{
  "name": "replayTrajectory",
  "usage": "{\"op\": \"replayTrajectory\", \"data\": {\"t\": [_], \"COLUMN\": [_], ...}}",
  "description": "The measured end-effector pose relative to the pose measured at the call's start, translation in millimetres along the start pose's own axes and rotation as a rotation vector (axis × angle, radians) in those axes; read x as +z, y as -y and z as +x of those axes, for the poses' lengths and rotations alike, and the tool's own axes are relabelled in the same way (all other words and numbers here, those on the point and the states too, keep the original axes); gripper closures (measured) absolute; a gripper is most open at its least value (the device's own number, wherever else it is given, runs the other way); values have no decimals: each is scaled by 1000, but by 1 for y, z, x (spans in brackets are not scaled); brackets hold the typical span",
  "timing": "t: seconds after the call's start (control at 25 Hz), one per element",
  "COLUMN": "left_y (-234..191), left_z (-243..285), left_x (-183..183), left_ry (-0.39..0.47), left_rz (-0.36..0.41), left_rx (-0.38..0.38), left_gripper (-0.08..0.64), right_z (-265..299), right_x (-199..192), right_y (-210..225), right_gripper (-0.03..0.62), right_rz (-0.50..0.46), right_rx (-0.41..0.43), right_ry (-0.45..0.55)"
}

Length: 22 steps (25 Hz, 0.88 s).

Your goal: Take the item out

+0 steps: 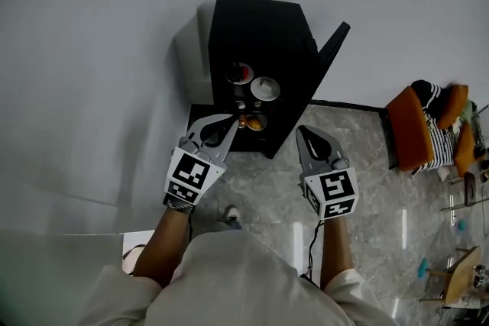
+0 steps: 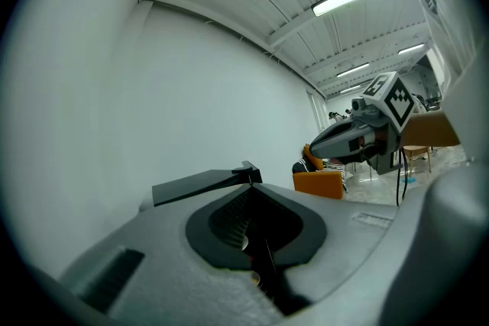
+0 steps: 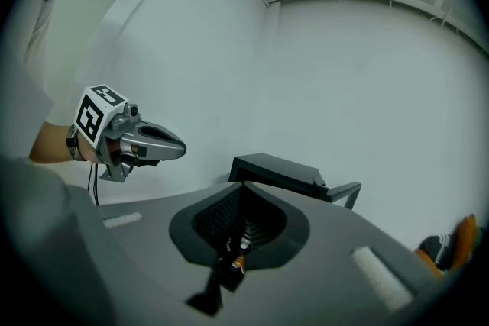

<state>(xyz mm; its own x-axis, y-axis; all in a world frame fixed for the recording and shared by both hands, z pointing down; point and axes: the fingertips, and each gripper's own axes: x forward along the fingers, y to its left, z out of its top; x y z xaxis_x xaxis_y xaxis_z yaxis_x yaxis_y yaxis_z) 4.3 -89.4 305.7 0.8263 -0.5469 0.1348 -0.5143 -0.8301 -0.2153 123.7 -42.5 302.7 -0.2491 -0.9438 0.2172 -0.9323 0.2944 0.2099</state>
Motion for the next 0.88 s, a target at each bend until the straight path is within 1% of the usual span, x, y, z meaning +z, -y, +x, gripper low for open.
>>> {"op": "replayTrajectory", "data": {"t": [0.16, 0.44, 0.56, 0.72, 0.88], "left_y": [-21, -52, -62, -72, -79], "left_z": [16, 37, 44, 53, 62], "left_x": [-9, -22, -27, -36, -43], "left_ry": [3, -1, -7, -32, -55], "left_rz": [-19, -26, -22, -28, -32], "left_rx": [-1, -25, -35, -51, -65], "left_gripper": [555, 557, 557, 555, 555], "right_z": [23, 72, 90, 108, 122], "right_x": [0, -2, -6, -12, -17], "right_y": [4, 9, 13, 22, 31], "right_gripper": [584, 584, 584, 584, 584], "right_rz": [-24, -23, -24, 8, 33], "right_rx": [3, 11, -10, -53, -72], "right_ry": [-18, -56, -77, -106, -109]}}
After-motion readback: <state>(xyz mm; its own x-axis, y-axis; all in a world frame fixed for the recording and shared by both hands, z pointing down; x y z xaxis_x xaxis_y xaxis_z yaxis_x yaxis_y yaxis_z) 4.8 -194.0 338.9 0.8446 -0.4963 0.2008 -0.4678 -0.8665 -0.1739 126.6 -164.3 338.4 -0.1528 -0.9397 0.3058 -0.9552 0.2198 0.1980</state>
